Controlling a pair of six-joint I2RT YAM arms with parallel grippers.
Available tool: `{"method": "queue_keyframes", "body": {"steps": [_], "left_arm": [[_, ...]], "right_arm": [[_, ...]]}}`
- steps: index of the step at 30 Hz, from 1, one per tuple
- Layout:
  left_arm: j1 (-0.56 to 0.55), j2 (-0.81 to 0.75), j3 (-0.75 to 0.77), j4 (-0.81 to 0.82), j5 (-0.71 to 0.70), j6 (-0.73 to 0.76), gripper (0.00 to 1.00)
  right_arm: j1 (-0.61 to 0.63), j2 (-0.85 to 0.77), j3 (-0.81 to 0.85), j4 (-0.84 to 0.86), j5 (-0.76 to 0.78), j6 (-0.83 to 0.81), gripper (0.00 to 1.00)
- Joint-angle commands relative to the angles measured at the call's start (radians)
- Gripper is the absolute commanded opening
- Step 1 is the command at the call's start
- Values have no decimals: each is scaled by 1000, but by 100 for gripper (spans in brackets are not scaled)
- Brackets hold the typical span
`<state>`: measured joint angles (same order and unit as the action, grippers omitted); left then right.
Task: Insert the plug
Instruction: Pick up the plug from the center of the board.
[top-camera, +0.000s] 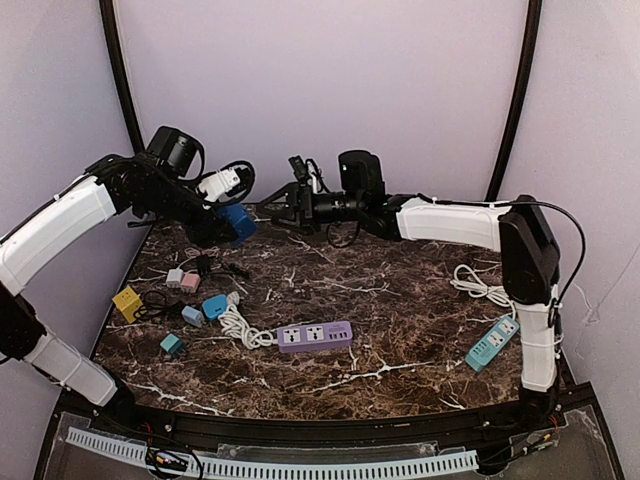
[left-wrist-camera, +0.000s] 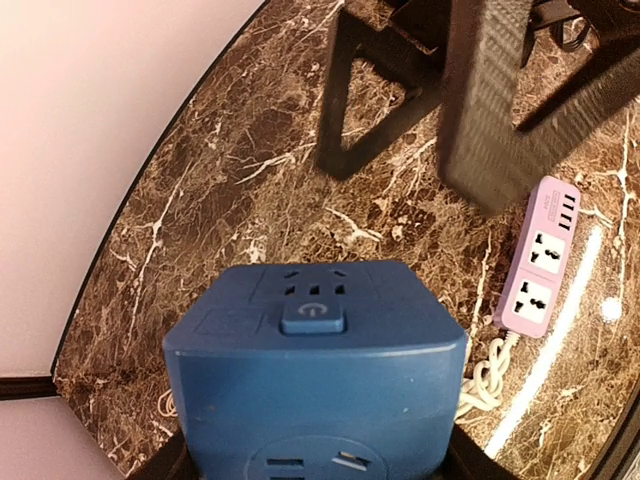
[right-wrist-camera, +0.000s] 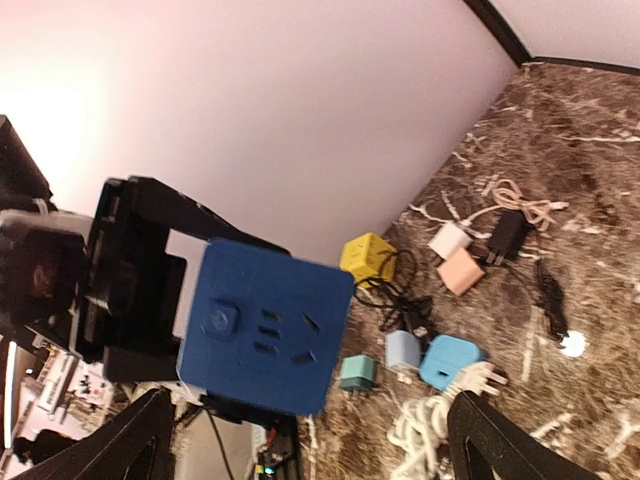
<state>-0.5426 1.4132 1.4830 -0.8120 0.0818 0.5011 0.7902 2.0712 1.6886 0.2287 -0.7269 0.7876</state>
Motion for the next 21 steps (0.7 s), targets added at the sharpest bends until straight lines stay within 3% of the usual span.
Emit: {"method": "queue_keyframes", "body": {"steps": [1,6,8,14,16,18,19,20,21], "left_arm": [[-59,20,16,-28,-44,21,1],[-83,19,10,-19,-61,24,1],[-84,18,9,-16,-60,23,1],[-86,23,-2,-6,-69,27,2],[-86,23,-5,-6,-88,24,5],[-86,22,3,-15,-122,6,34],[-86,21,7,-21,-133,-12,62],[-86,18,17,-38,-149,-19,79],[-86,8,23,-51,-153,-31,85]], "right_arm": [[40,108,97,199,-105,169,99],[64,161,138,203,-109,211,98],[69,174,150,195,-111,218,94],[73,199,188,218,-175,244,41],[71,194,189,212,-207,227,28],[67,179,179,186,-243,192,17],[63,166,168,161,-254,164,3],[57,150,149,125,-260,125,0],[47,128,132,86,-265,73,0]]}}
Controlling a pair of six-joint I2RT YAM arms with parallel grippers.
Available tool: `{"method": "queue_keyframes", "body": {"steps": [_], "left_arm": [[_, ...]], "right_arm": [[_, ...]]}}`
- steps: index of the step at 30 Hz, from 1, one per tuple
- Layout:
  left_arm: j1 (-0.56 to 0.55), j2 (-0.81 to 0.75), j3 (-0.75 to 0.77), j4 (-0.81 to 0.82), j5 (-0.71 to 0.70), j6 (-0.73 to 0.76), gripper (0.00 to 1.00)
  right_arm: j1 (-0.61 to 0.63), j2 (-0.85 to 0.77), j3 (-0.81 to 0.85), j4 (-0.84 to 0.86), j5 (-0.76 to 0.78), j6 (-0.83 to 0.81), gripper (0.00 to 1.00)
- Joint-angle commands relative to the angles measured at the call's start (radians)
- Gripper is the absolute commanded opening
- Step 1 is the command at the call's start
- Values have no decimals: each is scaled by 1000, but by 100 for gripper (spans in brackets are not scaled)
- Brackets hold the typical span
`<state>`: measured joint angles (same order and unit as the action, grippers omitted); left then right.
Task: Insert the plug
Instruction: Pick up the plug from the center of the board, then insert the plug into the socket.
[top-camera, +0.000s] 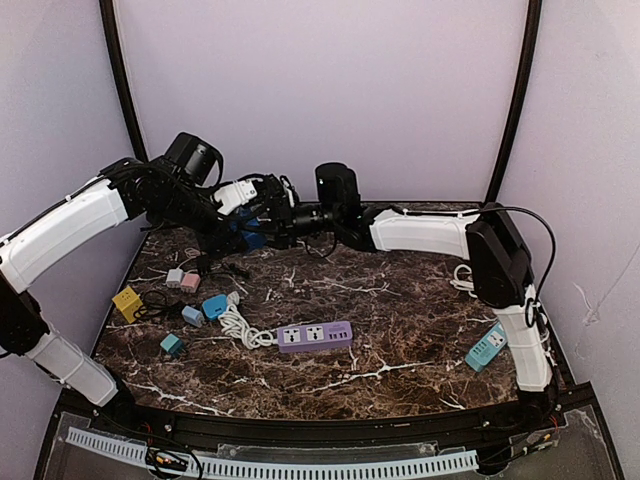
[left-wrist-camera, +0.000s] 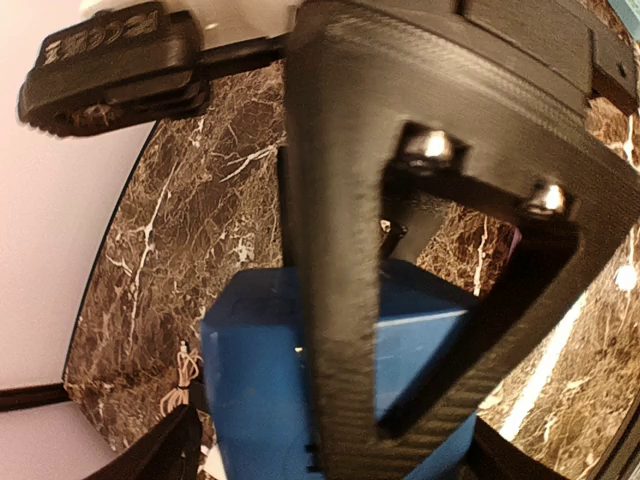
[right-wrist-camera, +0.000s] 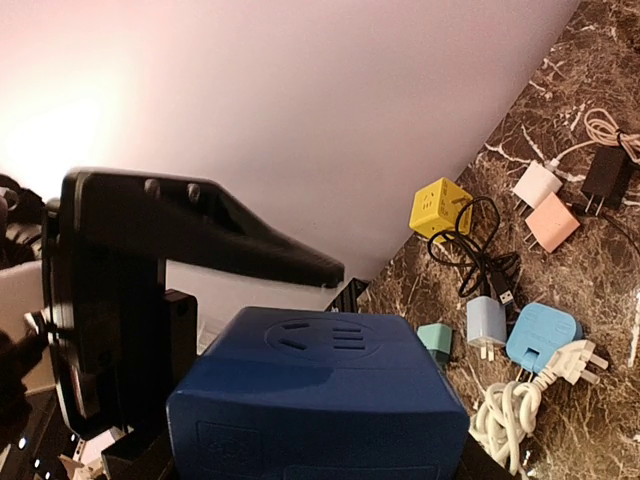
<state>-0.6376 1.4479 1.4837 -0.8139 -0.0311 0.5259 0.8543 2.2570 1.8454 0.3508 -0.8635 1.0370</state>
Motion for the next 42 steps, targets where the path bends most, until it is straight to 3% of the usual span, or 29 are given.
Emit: {"method": "queue_keyframes", "body": {"steps": [1,4,7,12,17,24,42], "left_arm": [[9,-34,32,-73,-46,-63,92],[13,-76,51,-163,-26,-65,97],[37,-118,70,-239,68,-74,98],[183,-211,48,-289,209,-81,98],[273,-254,-25,-280,196,-90,98],[315,-251,-96,-250,129,-92,98],[319,-249,-116,-232,109,-90,100]], "right_arm": [[-30,-80,-42,-91,-130,-234,0],[-64,-151,-72,-316,-95,-481,0],[-75,-222,-72,-612,5,-885,0],[-64,-301,-98,-933,102,-1459,0],[-32,-266,-19,-1215,253,-1790,0],[55,-210,-31,-1325,388,-1891,0],[109,-129,-73,-1291,486,-1861,0]]}}
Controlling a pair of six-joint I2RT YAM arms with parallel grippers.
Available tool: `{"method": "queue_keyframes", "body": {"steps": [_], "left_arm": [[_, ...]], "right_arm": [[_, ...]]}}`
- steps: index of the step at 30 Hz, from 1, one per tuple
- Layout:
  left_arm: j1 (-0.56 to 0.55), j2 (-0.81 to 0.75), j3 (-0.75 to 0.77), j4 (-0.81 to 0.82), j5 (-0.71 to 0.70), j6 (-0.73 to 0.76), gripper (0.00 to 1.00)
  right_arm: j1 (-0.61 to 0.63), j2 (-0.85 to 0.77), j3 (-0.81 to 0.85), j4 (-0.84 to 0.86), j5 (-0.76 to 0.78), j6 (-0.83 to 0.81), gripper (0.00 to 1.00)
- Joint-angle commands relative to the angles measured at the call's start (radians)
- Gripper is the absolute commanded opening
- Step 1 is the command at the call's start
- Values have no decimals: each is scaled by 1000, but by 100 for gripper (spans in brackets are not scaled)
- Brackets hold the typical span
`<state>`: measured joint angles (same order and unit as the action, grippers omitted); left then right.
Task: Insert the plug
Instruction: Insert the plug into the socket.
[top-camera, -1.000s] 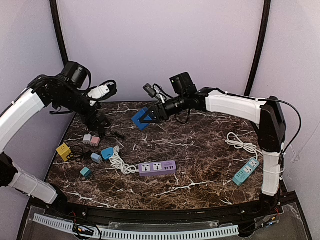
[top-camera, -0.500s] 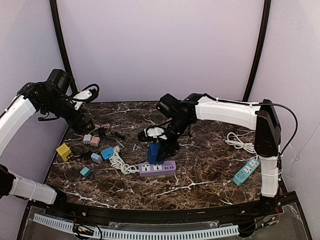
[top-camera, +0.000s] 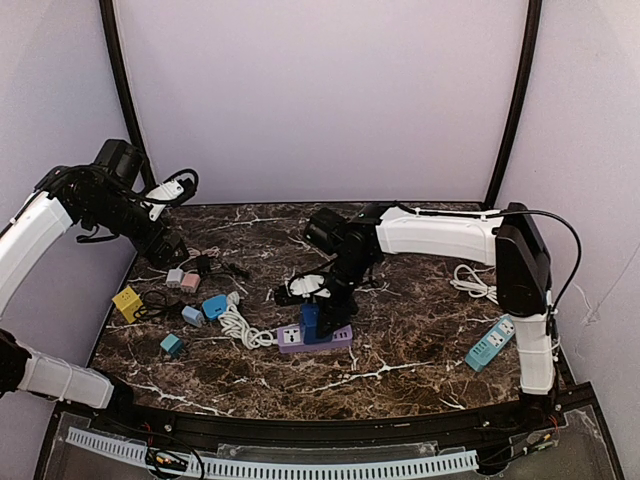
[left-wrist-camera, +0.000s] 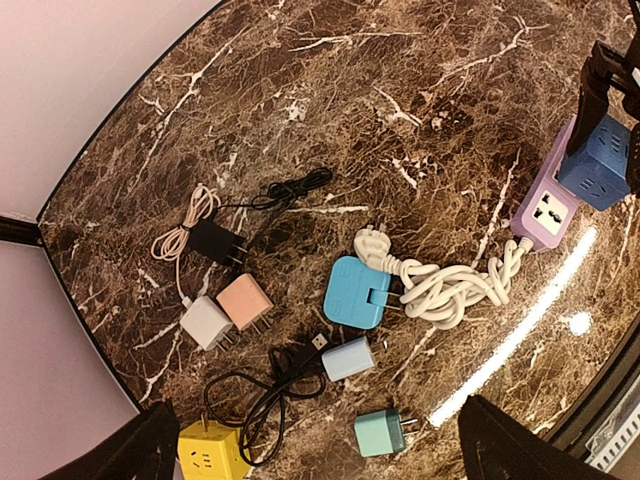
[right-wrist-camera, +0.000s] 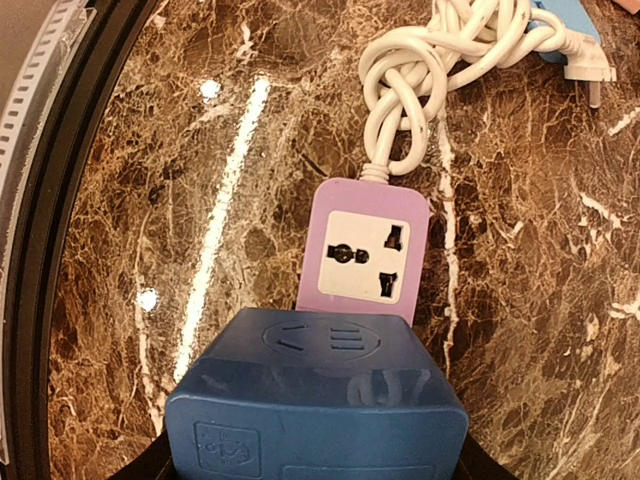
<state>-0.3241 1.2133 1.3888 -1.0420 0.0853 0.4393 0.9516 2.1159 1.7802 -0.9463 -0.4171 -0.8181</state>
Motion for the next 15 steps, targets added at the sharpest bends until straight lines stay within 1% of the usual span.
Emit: {"method": "queue_keyframes", "body": {"steps": [1,10,15], "left_arm": [[5,-15,-22,-2,-8,-2,100],[5,-17,-23,1,-19,-1,100],[5,-15,-23,4,-27,0,100]], "right_arm": [[12,18,-4,3,47,-5,0],[16,62,24,-14,103,5,0],[17,105,65,-46,162,16,0]]}}
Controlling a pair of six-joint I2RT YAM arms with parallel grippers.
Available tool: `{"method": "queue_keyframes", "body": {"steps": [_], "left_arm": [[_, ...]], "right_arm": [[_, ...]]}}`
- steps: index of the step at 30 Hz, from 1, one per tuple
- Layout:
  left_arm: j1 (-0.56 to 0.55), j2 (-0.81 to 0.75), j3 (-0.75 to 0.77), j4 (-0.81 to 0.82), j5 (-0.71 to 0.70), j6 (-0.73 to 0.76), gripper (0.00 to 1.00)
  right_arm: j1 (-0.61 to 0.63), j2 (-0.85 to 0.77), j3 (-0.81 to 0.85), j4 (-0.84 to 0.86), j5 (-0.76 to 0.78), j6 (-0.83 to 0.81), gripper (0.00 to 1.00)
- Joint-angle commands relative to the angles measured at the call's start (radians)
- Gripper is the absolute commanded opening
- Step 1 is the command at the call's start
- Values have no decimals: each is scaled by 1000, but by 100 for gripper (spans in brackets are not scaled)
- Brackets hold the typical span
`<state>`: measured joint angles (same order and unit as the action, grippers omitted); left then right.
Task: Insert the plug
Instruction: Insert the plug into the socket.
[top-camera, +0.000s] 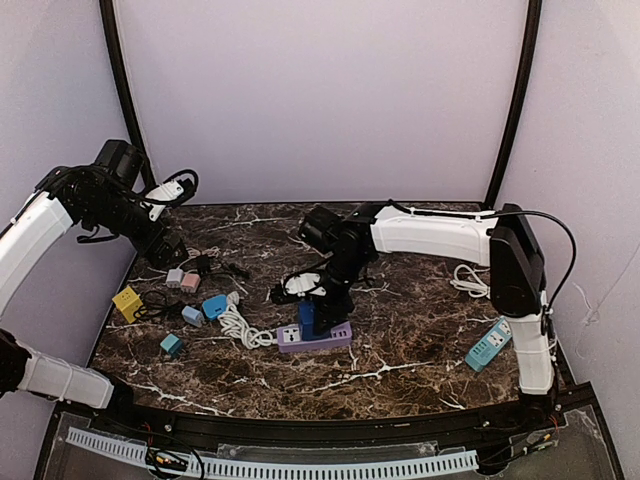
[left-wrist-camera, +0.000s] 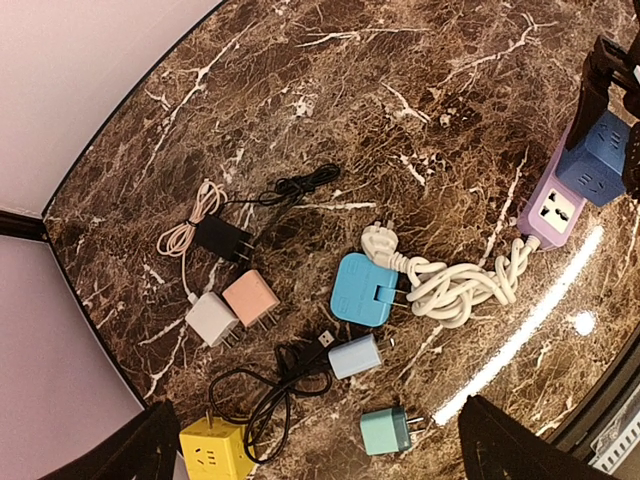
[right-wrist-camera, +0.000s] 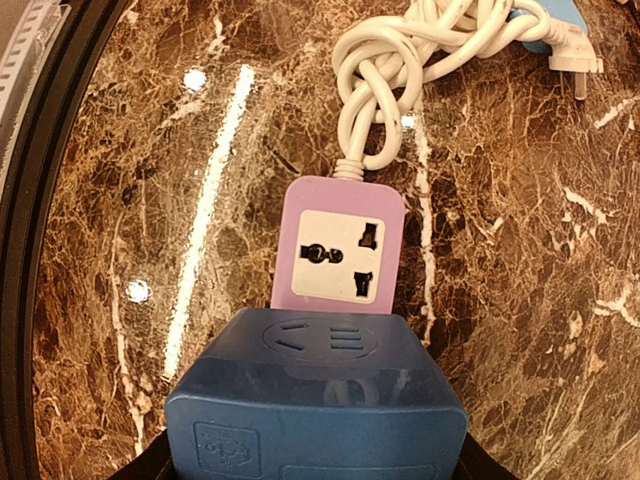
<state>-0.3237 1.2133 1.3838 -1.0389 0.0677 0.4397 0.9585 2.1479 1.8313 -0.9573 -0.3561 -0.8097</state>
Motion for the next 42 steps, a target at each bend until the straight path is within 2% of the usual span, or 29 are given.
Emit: {"method": "queue_keyframes", "body": {"steps": [1,12,19,26,33,37,42], "left_arm": [[5,-15,-17,1,-10,-1,100],[5,-18,-17,-1,-21,4,100],[4,-14,-16,1,-25,6,100],[4,-17,-22,2,-25,9,100],[5,-10,-16,4,-27,8,100],[5,-18,-20,2,-30,11,100],[5,-24,-24,2,-31,13,100]], "right_arm": [[11,76,14,-42,112,7,0],[23,111,28,-199,138,73,0],[48,223,90,-242,178,137,0],[51,202,14,-242,152,114,0],[79,297,156,-234,169,91,0],[75,292,64,-210,171,113,0],[63,207,-105,-129,171,183,0]]}}
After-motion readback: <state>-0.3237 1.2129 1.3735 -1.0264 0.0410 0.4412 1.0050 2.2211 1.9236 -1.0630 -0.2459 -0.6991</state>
